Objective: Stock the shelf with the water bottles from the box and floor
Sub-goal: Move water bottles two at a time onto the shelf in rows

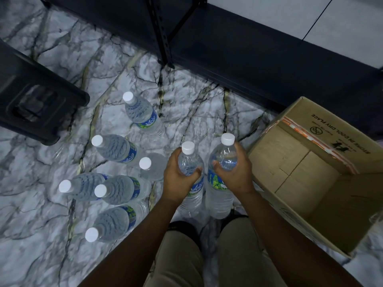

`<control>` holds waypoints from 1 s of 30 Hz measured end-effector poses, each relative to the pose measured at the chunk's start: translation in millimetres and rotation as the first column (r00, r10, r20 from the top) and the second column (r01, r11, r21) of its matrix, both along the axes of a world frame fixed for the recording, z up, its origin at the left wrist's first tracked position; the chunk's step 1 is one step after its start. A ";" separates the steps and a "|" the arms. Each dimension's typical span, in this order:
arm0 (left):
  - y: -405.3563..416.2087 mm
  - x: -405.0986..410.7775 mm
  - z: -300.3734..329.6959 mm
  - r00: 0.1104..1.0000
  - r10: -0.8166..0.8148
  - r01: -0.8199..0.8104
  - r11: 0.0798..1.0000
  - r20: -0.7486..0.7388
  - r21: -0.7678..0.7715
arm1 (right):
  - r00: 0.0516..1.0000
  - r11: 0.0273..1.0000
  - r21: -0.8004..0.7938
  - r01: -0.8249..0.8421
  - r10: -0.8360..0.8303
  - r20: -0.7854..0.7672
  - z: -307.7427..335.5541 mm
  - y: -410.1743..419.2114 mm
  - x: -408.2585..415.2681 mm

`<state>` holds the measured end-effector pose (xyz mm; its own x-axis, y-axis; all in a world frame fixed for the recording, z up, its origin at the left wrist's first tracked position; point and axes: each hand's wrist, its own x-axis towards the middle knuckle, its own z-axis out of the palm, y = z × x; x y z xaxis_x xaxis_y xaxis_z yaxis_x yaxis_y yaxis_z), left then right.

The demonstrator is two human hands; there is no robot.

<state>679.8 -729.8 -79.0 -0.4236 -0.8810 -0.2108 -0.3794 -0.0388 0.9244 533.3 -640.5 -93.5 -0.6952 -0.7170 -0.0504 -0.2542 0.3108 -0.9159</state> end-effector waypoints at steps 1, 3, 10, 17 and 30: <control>-0.3 -1.0 8.0 1.000 -0.007 0.007 1.000 0.000 -0.005 | 1.000 1.000 0.002 -0.002 0.002 -0.003 7.7 0.8 -0.6; -1.3 -2.9 22.8 1.000 -0.013 0.013 1.000 -0.007 -0.011 | 1.000 1.000 0.004 -0.008 0.009 -0.013 23.9 2.3 -1.8; -1.4 -17.1 84.9 0.998 -0.025 0.021 0.997 -0.059 -0.069 | 1.000 0.999 -0.034 -0.021 0.020 -0.009 79.6 8.7 -12.5; -5.1 -38.2 131.7 0.995 -0.061 0.051 0.990 -0.074 -0.131 | 0.997 0.996 -0.093 0.013 -0.021 -0.077 132.0 14.2 -36.9; -1.1 -122.2 198.9 0.982 -0.161 0.139 0.970 -0.100 -0.199 | 0.985 0.983 -0.163 0.086 -0.109 -0.135 206.2 39.7 -111.1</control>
<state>557.6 -730.9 119.9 -0.5652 -0.8249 0.0124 -0.2588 0.1916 0.9468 422.2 -600.8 112.7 -0.7540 -0.6366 0.1619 -0.3616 0.1965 -0.9114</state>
